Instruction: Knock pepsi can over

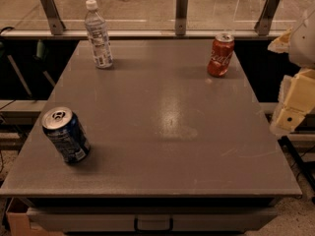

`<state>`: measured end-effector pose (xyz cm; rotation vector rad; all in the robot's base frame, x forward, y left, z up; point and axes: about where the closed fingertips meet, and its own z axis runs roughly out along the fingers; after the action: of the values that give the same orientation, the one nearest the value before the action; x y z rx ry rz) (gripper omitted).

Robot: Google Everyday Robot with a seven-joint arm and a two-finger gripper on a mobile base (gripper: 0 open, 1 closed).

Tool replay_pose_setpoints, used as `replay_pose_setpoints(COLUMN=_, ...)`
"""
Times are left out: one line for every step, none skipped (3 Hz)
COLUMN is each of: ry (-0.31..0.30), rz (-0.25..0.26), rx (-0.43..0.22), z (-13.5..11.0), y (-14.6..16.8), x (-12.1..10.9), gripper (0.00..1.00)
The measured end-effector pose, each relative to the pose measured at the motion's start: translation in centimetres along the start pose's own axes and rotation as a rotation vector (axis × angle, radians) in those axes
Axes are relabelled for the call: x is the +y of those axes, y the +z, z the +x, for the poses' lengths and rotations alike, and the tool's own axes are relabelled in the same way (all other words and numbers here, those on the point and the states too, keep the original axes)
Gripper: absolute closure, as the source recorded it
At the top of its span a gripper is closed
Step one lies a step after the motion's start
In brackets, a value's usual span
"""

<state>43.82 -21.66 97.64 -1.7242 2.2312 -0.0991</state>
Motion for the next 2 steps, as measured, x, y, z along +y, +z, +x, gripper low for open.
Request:
replay_pose_setpoints(ry=0.0, rz=0.0, rx=0.0, z=0.0, y=0.0, x=0.0, gripper=0.0)
replay_pose_setpoints(ry=-0.047, rz=-0.049, rx=-0.081, z=-2.0, y=2.2, x=-0.5, gripper=0.0)
